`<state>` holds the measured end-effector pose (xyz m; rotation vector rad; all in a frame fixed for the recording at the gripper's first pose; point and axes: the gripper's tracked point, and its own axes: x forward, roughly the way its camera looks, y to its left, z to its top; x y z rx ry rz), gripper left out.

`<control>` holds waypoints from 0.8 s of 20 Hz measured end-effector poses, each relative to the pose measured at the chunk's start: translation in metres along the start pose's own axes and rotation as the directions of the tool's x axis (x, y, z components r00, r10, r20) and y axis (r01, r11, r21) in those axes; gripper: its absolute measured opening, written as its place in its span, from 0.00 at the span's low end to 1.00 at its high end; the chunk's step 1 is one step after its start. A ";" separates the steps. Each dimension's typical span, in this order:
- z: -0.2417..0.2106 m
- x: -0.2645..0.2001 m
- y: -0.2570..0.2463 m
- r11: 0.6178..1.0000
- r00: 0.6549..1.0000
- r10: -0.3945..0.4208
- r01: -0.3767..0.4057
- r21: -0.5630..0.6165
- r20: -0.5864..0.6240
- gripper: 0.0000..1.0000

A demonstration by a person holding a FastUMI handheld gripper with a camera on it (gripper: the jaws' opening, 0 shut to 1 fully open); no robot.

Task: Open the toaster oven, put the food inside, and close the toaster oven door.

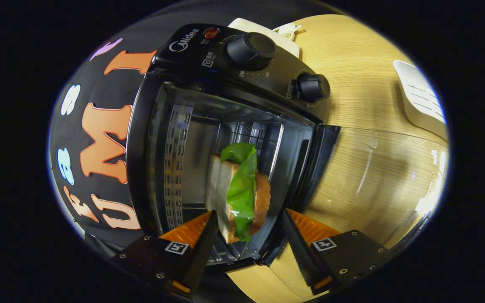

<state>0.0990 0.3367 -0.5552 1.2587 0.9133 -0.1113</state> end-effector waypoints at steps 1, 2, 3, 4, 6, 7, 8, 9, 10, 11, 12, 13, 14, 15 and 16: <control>-0.002 -0.006 -0.002 1.000 1.000 -0.004 0.004 -0.001 -0.012 0.94; -0.005 -0.011 -0.003 1.000 1.000 -0.003 0.003 -0.006 -0.023 0.97; -0.008 -0.018 -0.004 1.000 0.999 0.000 -0.001 -0.017 -0.034 0.98; -0.010 -0.026 -0.005 0.999 0.999 0.004 -0.005 -0.033 -0.043 0.98; -0.014 -0.046 -0.006 0.998 0.998 0.002 -0.006 -0.060 -0.063 0.98; -0.016 -0.057 -0.005 0.997 0.998 0.006 -0.011 -0.075 -0.070 0.98; -0.016 -0.069 -0.004 0.996 0.997 0.013 -0.019 -0.092 -0.073 0.98; -0.016 -0.080 -0.005 0.993 0.997 0.017 -0.025 -0.117 -0.074 0.98; -0.017 -0.093 -0.006 0.988 0.997 0.018 -0.029 -0.151 -0.072 0.98; -0.017 -0.103 -0.008 0.982 0.997 0.019 -0.033 -0.188 -0.074 0.98; -0.018 -0.114 -0.010 0.973 0.997 0.019 -0.037 -0.229 -0.078 0.98; -0.019 -0.124 -0.015 0.961 0.997 0.013 -0.034 -0.274 -0.078 0.98; -0.018 -0.131 -0.021 0.947 0.997 0.002 -0.026 -0.321 -0.076 0.98; -0.019 -0.138 -0.027 0.931 0.997 -0.010 -0.019 -0.364 -0.077 0.98; -0.018 -0.145 -0.034 0.917 0.998 -0.019 -0.009 -0.399 -0.067 0.98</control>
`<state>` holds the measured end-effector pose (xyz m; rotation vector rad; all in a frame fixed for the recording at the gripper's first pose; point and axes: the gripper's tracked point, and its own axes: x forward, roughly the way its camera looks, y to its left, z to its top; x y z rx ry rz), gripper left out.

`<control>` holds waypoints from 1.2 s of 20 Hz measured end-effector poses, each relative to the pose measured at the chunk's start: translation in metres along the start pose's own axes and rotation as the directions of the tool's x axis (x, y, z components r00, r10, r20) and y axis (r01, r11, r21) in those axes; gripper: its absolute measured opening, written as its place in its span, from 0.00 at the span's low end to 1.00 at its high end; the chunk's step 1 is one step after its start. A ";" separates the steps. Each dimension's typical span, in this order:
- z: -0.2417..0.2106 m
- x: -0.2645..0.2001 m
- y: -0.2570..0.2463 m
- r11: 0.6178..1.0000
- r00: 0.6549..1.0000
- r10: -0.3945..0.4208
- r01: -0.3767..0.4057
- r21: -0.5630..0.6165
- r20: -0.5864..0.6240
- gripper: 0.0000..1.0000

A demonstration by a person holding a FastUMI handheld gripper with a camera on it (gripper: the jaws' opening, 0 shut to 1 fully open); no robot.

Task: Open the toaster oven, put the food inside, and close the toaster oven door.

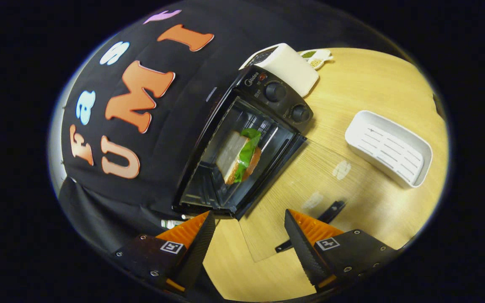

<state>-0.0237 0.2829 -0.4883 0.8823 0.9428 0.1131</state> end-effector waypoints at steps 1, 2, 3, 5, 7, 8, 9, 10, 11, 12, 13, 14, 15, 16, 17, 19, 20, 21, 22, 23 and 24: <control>-0.003 -0.007 -0.004 0.999 1.000 -0.006 0.006 -0.032 0.001 0.98; -0.007 -0.013 -0.009 0.998 1.000 -0.009 0.009 -0.061 -0.003 0.98; -0.012 -0.018 -0.013 0.996 1.000 -0.014 0.013 -0.088 -0.008 0.98; -0.023 -0.022 -0.026 0.989 0.999 -0.037 0.033 -0.142 -0.023 0.98; -0.034 -0.025 -0.042 0.974 0.996 -0.079 0.069 -0.218 -0.040 0.98; -0.040 -0.026 -0.051 0.958 0.993 -0.110 0.094 -0.270 -0.045 0.98; -0.045 -0.026 -0.060 0.935 0.989 -0.141 0.118 -0.333 -0.043 0.98; -0.046 -0.026 -0.068 0.907 0.985 -0.169 0.141 -0.397 -0.036 0.99; -0.047 -0.024 -0.076 0.875 0.980 -0.199 0.165 -0.456 -0.028 0.98; -0.049 -0.021 -0.083 0.840 0.975 -0.221 0.181 -0.512 -0.018 0.99; -0.050 -0.019 -0.088 0.803 0.972 -0.236 0.189 -0.565 -0.010 0.99; -0.053 -0.016 -0.092 0.764 0.967 -0.254 0.198 -0.614 -0.005 0.99; -0.055 -0.013 -0.096 0.721 0.960 -0.279 0.209 -0.660 -0.001 0.99; -0.056 -0.011 -0.097 0.677 0.955 -0.297 0.215 -0.704 0.006 0.99; -0.057 -0.006 -0.100 0.633 0.951 -0.309 0.218 -0.743 0.017 0.99; -0.060 0.003 -0.099 0.572 0.949 -0.314 0.214 -0.792 0.029 0.99; -0.062 0.011 -0.098 0.556 0.949 -0.313 0.211 -0.804 0.033 0.99; -0.064 0.015 -0.099 0.548 0.948 -0.317 0.211 -0.809 0.033 0.99; -0.065 0.019 -0.101 0.545 0.946 -0.324 0.215 -0.811 0.033 1.00; -0.064 0.020 -0.102 0.544 0.943 -0.331 0.222 -0.809 0.036 1.00; -0.063 0.025 -0.104 0.548 0.941 -0.335 0.229 -0.804 0.040 1.00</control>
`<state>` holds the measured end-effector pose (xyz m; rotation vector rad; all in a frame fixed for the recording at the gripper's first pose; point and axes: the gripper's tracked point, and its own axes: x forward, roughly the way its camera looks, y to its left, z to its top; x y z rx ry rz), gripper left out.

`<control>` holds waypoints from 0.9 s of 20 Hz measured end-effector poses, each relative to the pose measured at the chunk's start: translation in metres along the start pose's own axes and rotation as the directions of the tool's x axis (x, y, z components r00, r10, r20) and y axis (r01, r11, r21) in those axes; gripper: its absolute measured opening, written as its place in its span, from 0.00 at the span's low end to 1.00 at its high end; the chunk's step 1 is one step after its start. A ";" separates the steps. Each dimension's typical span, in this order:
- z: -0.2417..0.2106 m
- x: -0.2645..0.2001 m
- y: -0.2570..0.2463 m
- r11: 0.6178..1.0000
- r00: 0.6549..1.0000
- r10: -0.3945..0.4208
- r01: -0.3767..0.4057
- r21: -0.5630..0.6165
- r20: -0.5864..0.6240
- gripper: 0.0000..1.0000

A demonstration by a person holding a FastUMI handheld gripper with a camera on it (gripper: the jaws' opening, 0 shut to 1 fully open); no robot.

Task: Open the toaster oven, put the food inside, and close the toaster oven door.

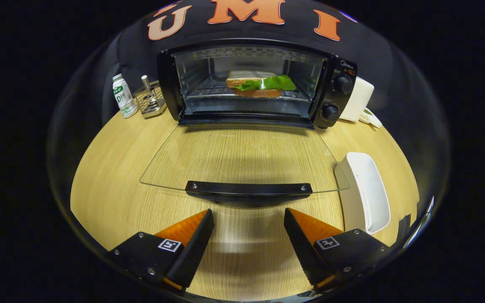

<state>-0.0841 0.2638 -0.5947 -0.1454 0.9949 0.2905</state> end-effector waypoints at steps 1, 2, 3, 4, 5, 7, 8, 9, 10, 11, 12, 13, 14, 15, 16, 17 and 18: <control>0.001 0.004 -0.002 1.000 1.000 -0.008 0.008 0.013 -0.001 1.00; 0.003 0.007 -0.003 0.999 1.000 -0.009 0.009 0.032 0.002 1.00; 0.001 0.009 -0.001 0.999 1.000 0.000 0.001 0.044 -0.015 1.00; 0.001 0.010 -0.002 0.999 1.000 0.001 -0.001 0.054 -0.012 1.00; 0.002 0.009 -0.002 0.999 1.000 0.002 -0.002 0.053 -0.010 1.00; 0.007 0.004 -0.002 0.999 1.000 0.007 -0.008 0.054 0.005 1.00; 0.011 0.000 -0.002 0.998 1.000 0.013 -0.014 0.055 0.014 1.00; 0.016 -0.005 -0.002 0.998 1.000 0.020 -0.022 0.059 0.023 1.00; 0.023 -0.008 -0.003 0.998 0.999 0.028 -0.030 0.061 0.033 1.00; 0.030 -0.012 -0.004 0.997 0.998 0.034 -0.037 0.064 0.044 1.00; 0.037 -0.017 -0.005 0.997 0.998 0.038 -0.042 0.070 0.058 1.00; 0.047 -0.021 -0.006 0.996 0.997 0.040 -0.045 0.074 0.072 1.00; 0.057 -0.025 -0.009 0.996 0.995 0.038 -0.045 0.078 0.087 1.00; 0.068 -0.028 -0.011 0.996 0.994 0.037 -0.046 0.081 0.103 1.00; 0.080 -0.030 -0.012 0.995 0.992 0.040 -0.050 0.086 0.121 1.00; 0.092 -0.032 -0.013 0.994 0.989 0.041 -0.054 0.090 0.140 1.00; 0.105 -0.034 -0.014 0.994 0.986 0.045 -0.060 0.091 0.158 1.00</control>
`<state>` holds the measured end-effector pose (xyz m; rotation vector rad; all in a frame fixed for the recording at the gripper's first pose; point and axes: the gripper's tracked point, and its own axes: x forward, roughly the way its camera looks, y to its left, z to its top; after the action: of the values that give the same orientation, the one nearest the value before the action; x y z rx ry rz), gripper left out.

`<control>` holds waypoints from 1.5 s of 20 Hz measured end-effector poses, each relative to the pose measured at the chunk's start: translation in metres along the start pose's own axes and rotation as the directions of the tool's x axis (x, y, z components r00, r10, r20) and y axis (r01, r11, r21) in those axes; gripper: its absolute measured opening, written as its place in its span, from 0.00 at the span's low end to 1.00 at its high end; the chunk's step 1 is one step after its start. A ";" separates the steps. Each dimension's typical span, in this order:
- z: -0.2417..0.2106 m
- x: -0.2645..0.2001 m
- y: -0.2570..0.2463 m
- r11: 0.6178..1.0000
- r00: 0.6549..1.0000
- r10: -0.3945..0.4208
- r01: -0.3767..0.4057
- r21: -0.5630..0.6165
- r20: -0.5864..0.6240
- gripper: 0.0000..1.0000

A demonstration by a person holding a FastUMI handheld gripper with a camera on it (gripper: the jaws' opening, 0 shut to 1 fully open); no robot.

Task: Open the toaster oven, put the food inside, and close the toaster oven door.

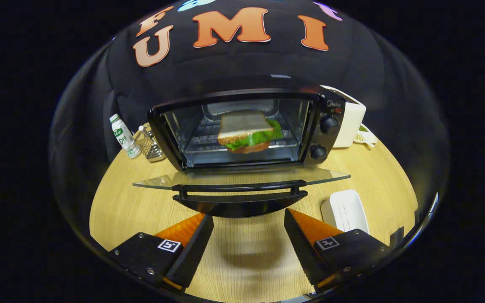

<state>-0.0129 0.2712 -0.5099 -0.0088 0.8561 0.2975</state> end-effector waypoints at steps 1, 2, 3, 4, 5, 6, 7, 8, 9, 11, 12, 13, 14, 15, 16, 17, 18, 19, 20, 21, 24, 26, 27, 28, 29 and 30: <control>0.011 0.001 0.001 1.000 1.000 0.003 -0.003 -0.002 0.020 1.00; 0.023 0.001 0.000 1.000 0.999 0.004 -0.004 -0.010 0.038 1.00; 0.033 0.003 0.001 1.000 0.999 0.005 -0.004 -0.021 0.054 1.00; 0.043 0.006 0.001 1.000 0.998 0.005 -0.003 -0.031 0.068 1.00; 0.052 0.007 0.002 0.999 0.997 0.008 -0.005 -0.039 0.081 1.00; 0.061 0.011 0.003 0.999 0.995 0.008 -0.003 -0.043 0.096 1.00; 0.068 0.016 0.001 0.999 0.994 -0.002 0.007 -0.047 0.108 1.00; 0.074 0.019 0.003 0.999 0.993 -0.001 0.007 -0.048 0.116 1.00; 0.078 0.022 0.006 0.999 0.993 0.007 -0.002 -0.043 0.120 1.00; 0.083 0.022 0.007 1.000 0.992 0.016 -0.013 -0.024 0.128 1.00; 0.086 0.022 0.007 1.000 0.991 0.022 -0.020 -0.017 0.130 1.00; 0.086 0.022 0.007 1.000 0.991 0.025 -0.023 -0.014 0.129 1.00; 0.084 0.025 0.011 1.000 0.992 0.021 -0.019 -0.015 0.125 1.00; 0.082 0.025 0.011 1.000 0.992 0.016 -0.014 -0.017 0.123 1.00; 0.082 0.022 0.011 1.000 0.992 0.011 -0.009 -0.019 0.126 1.00; 0.084 0.018 0.009 1.000 0.991 0.006 -0.004 -0.016 0.133 1.00; 0.087 0.011 0.005 1.000 0.989 0.007 -0.006 -0.007 0.147 1.00; 0.092 0.003 0.002 1.000 0.987 0.009 -0.010 0.005 0.159 1.00; 0.098 -0.005 -0.003 1.000 0.985 0.006 -0.009 0.014 0.175 1.00; 0.108 -0.014 -0.011 1.000 0.979 -0.010 0.007 0.017 0.204 1.00; 0.146 -0.051 -0.035 0.999 0.961 -0.034 0.026 0.032 0.276 1.00; 0.177 -0.083 -0.049 0.999 0.940 -0.044 0.032 0.040 0.338 1.00; 0.191 -0.099 -0.055 0.999 0.929 -0.049 0.039 0.035 0.367 1.00; 0.204 -0.116 -0.063 0.998 0.917 -0.055 0.048 0.028 0.395 1.00; 0.216 -0.134 -0.070 0.998 0.902 -0.060 0.056 0.022 0.427 1.00; 0.230 -0.152 -0.077 0.998 0.888 -0.063 0.060 0.021 0.456 1.00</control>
<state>0.0842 0.1873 -0.2545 0.0391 0.3848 0.2236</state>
